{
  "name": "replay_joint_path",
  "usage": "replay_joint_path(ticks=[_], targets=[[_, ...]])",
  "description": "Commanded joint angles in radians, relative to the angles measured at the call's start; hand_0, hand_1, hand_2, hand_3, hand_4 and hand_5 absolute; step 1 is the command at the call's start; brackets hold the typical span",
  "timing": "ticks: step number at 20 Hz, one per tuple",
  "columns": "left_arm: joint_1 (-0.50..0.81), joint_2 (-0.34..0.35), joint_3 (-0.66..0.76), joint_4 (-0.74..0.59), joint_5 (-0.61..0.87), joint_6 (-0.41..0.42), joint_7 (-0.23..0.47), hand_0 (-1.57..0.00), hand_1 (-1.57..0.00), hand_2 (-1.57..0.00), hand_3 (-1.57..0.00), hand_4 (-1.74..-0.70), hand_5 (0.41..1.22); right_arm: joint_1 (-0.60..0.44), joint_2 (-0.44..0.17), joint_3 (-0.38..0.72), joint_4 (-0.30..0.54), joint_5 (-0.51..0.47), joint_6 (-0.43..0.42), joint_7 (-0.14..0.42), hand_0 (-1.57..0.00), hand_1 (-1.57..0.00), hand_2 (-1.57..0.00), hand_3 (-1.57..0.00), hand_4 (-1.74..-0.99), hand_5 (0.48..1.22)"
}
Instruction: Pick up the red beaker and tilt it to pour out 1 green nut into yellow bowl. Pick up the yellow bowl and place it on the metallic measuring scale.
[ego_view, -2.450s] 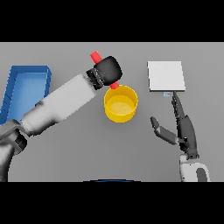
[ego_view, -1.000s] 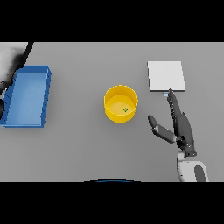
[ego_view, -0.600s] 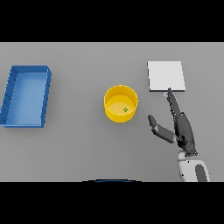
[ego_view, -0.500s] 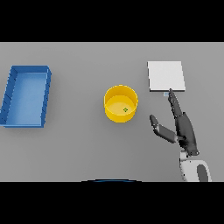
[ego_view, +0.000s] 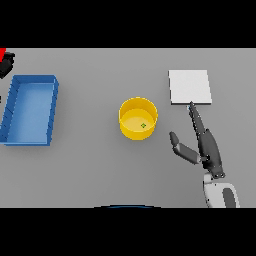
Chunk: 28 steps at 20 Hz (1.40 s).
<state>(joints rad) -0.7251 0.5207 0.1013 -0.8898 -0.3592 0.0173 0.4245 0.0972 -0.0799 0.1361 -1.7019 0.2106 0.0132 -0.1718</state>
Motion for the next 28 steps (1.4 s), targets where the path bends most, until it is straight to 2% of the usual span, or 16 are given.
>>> replay_joint_path(ticks=[1,3,4,7,9,10,11,13,16,19,22,23,24,25,27,28], targets=[[0.046,-0.012,0.000,-0.043,0.008,0.012,0.016,-1.57,-1.57,-1.57,-1.57,-1.74,1.221,0.001,-0.008,-0.005,0.005,0.004,-0.002,0.006,0.00,0.00,0.00,0.00,-1.166,0.676],[0.112,-0.033,-0.003,-0.123,0.026,0.022,0.048,-1.57,-1.57,-1.57,-1.57,-1.74,1.151,-0.001,-0.008,-0.010,0.006,-0.007,0.003,0.013,0.00,0.00,0.00,0.00,-1.174,0.676],[0.143,-0.043,-0.002,-0.152,0.033,0.031,0.057,-1.57,-1.57,-1.57,-1.57,-1.74,1.098,0.007,-0.013,-0.010,0.001,-0.009,0.007,-0.003,0.00,0.00,0.00,0.00,-1.171,0.677],[0.198,-0.060,-0.001,-0.206,0.041,0.045,0.103,-1.57,-1.57,-1.57,-1.57,-1.74,0.925,-0.010,-0.009,-0.019,0.025,-0.013,0.001,0.018,0.00,0.00,0.00,0.00,-1.157,0.671],[0.209,-0.053,0.001,-0.250,0.051,0.020,0.144,-1.57,-1.57,-1.53,-1.53,-1.52,0.818,-0.003,-0.011,-0.018,0.010,-0.020,0.007,0.006,0.00,0.00,0.00,0.00,-1.155,0.670],[0.222,-0.046,-0.011,-0.277,0.073,-0.034,0.116,-1.47,-1.34,-1.28,-1.32,-1.37,0.774,-0.004,-0.006,-0.016,0.009,-0.018,0.004,0.014,0.00,0.00,0.00,0.00,-1.153,0.670],[0.241,-0.047,-0.013,-0.303,0.101,-0.073,0.110,-1.17,-1.07,-1.02,-1.05,-1.23,0.737,-0.004,-0.007,-0.016,-0.001,-0.018,0.003,0.016,0.00,0.00,0.00,0.00,-1.151,0.670],[0.261,-0.046,0.004,-0.331,0.173,-0.145,0.103,-0.75,-0.69,-0.65,-0.67,-1.05,0.683,-0.001,-0.006,-0.013,0.003,-0.018,0.005,0.016,0.00,0.00,0.00,0.00,-1.150,0.671],[0.263,-0.001,-0.028,-0.334,0.152,-0.217,0.139,-0.38,-0.35,-0.33,-0.34,-0.88,0.644,-0.005,-0.005,-0.014,0.013,-0.016,0.003,0.018,0.00,0.00,0.00,0.00,-1.155,0.669],[0.263,0.006,-0.061,-0.316,0.105,-0.217,0.154,-0.20,-0.18,-0.17,-0.18,-0.81,0.627,0.000,-0.001,-0.003,0.008,0.016,-0.016,0.013,0.00,0.00,0.00,0.00,-1.157,0.665],[0.244,0.006,-0.064,-0.290,0.080,-0.188,0.111,-0.10,-0.09,-0.09,-0.09,-0.78,0.631,-0.008,-0.002,-0.001,0.010,0.027,-0.023,0.025,0.00,0.00,0.00,0.00,-1.154,0.657],[0.248,0.005,-0.063,-0.291,0.083,-0.187,0.088,-0.08,-0.07,-0.07,-0.07,-0.78,0.631,-0.005,0.004,0.008,0.008,0.039,-0.027,0.040,0.00,0.00,0.00,0.00,-1.144,0.644],[0.254,-0.007,-0.060,-0.304,0.090,-0.173,0.071,-0.06,-0.06,-0.06,-0.06,-0.78,0.633,-0.021,-0.011,0.009,-0.002,0.077,-0.045,0.097,0.00,0.00,0.00,0.00,-1.131,0.631],[0.253,-0.013,-0.054,-0.313,0.096,-0.162,0.057,-0.05,-0.05,-0.04,-0.05,-0.78,0.635,-0.031,-0.029,0.013,-0.009,0.085,-0.031,0.105,0.00,0.00,0.00,0.00,-1.115,0.638],[0.260,-0.029,-0.042,-0.329,0.118,-0.152,0.036,-0.03,-0.03,-0.03,-0.03,-0.79,0.652,-0.071,-0.082,0.034,0.008,0.103,0.025,0.063,0.00,0.00,0.00,0.00,-1.080,0.662],[0.266,-0.033,-0.040,-0.338,0.124,-0.151,0.032,-0.03,-0.02,-0.02,-0.02,-0.79,0.657,-0.102,-0.112,0.052,0.022,0.126,0.055,0.069,0.00,0.00,0.00,0.00,-1.088,0.665]])
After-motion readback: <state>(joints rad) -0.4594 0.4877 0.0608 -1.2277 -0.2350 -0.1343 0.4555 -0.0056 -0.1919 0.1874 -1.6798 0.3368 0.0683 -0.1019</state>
